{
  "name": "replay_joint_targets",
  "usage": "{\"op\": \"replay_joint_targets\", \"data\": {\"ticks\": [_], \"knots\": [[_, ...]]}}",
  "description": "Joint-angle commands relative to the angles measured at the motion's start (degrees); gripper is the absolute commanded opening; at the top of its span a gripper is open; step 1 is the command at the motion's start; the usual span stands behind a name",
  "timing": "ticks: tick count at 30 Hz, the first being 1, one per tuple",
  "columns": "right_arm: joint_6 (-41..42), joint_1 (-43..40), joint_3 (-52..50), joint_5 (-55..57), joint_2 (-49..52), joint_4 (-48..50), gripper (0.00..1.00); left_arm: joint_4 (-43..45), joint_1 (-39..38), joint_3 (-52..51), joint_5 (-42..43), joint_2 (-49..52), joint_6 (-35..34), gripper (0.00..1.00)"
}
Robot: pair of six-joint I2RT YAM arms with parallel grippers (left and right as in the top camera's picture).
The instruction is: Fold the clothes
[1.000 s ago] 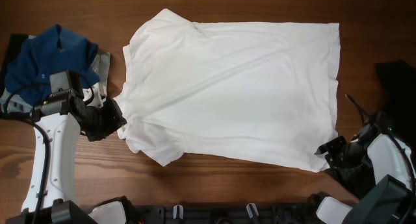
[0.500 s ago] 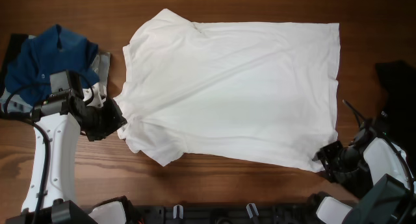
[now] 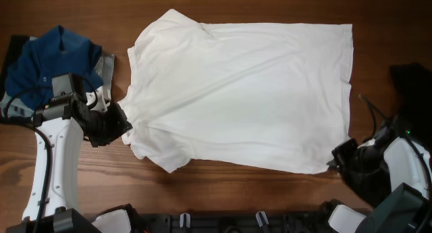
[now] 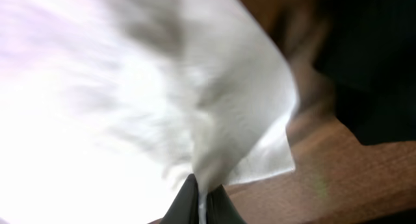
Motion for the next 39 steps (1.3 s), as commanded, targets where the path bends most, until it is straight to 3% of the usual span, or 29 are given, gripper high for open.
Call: {"op": "replay_joint_targets", "data": {"ticks": [1,9,16,25,32,37,39], "knots": [[-3.17,-0.13,3.98,-2.45,-0.94,-0.83,0.04,-1.20,-1.86,0.46,-0.28,-0.66,-0.35,0.15],[-3.10,-0.13,4.70,-3.41,-0.94,0.37,0.04,-2.14,-8.90,-3.13,0.26,0.31,-10.14,0.52],[-3.13,-0.13,4.70,-3.54,-0.94,1.20,0.04,4.13,-10.54,-15.10,0.17,0.68,-21.73,0.53],[-3.15,-0.13,4.70,-3.54,-0.94,1.64,0.04,14.27,-10.54,-25.14,0.52,0.68,-26.91,0.52],[-4.63,-0.13,4.70,-3.50,-0.94,1.75,0.04,21.53,-10.54,-27.19,0.50,0.72,-28.83,0.53],[-4.66,-0.13,4.70,-3.52,-0.94,1.79,0.04,23.96,-10.64,-27.19,0.04,0.74,-29.11,0.38],[-4.90,-0.13,4.70,-3.52,-0.94,1.84,0.04,24.50,-10.67,-27.21,-0.35,0.74,-29.11,0.26]]}}
